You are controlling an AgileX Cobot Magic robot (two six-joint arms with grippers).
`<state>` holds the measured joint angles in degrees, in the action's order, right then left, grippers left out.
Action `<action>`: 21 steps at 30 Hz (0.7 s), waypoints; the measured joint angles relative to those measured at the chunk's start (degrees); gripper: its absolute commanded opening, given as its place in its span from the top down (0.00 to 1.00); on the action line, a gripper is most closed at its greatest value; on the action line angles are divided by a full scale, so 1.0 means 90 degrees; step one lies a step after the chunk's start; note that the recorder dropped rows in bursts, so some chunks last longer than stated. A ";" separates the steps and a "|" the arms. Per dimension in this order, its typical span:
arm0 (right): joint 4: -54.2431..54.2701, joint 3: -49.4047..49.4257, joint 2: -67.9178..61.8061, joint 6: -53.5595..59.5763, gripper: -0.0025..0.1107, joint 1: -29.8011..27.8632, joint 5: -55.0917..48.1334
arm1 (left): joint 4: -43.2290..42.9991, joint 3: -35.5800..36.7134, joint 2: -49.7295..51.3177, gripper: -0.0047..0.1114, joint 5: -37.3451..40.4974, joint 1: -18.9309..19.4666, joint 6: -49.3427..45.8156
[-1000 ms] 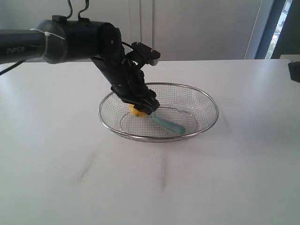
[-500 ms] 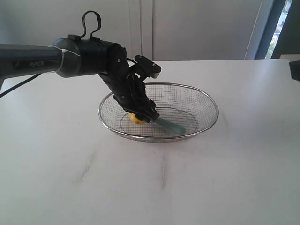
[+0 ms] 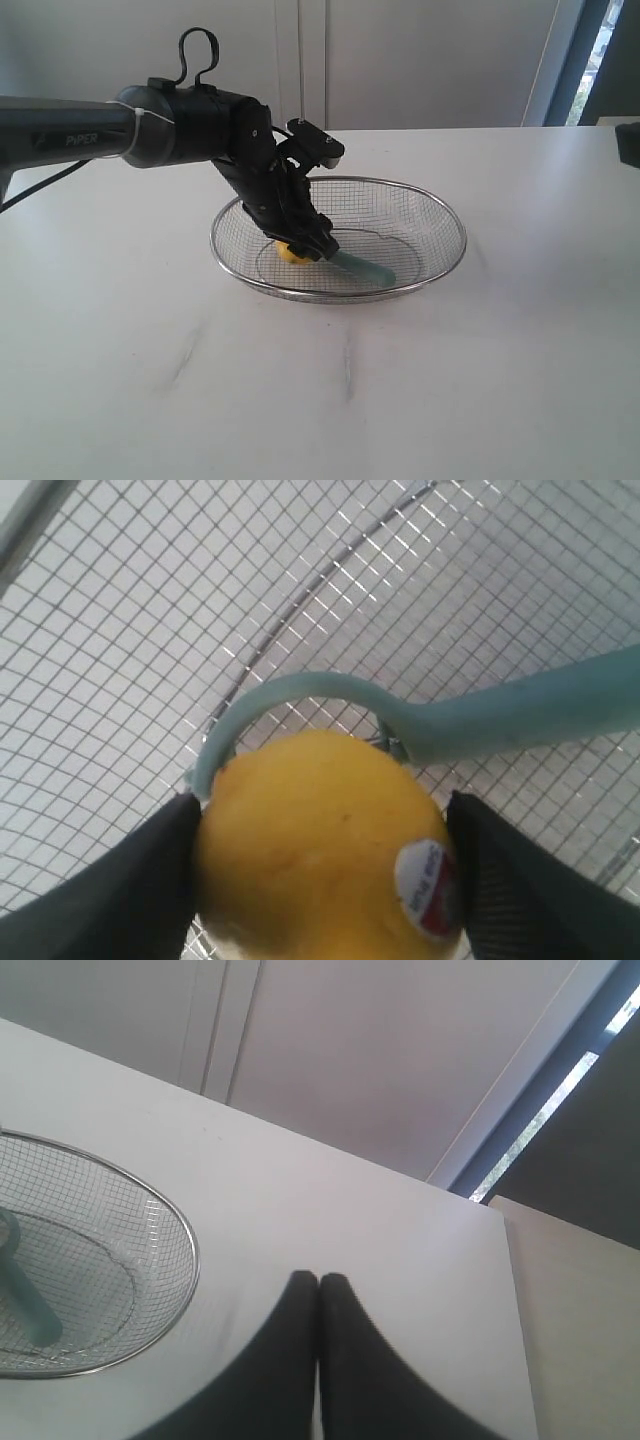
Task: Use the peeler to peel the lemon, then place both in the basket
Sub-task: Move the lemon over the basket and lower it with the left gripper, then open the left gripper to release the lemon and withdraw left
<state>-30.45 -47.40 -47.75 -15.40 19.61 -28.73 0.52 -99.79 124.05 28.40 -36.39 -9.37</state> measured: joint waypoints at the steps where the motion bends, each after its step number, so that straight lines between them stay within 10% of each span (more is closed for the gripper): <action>1: 0.0000 0.0000 0.0000 0.0000 0.98 0.0000 0.0000 | 0.0000 0.0000 0.0000 0.50 0.0000 0.0000 0.0000; 7: 0.0000 0.0000 0.0000 0.0000 0.98 0.0000 0.0005 | 0.0000 0.0000 0.0000 0.33 -0.0027 0.0000 0.0000; 21: 0.0000 0.0000 0.0000 0.0000 0.98 0.0000 0.0016 | -0.0058 0.0000 -0.0103 0.32 -0.0092 0.0000 0.0009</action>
<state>-30.45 -47.40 -47.75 -15.40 19.61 -28.58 0.00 -99.79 123.12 27.57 -36.39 -9.28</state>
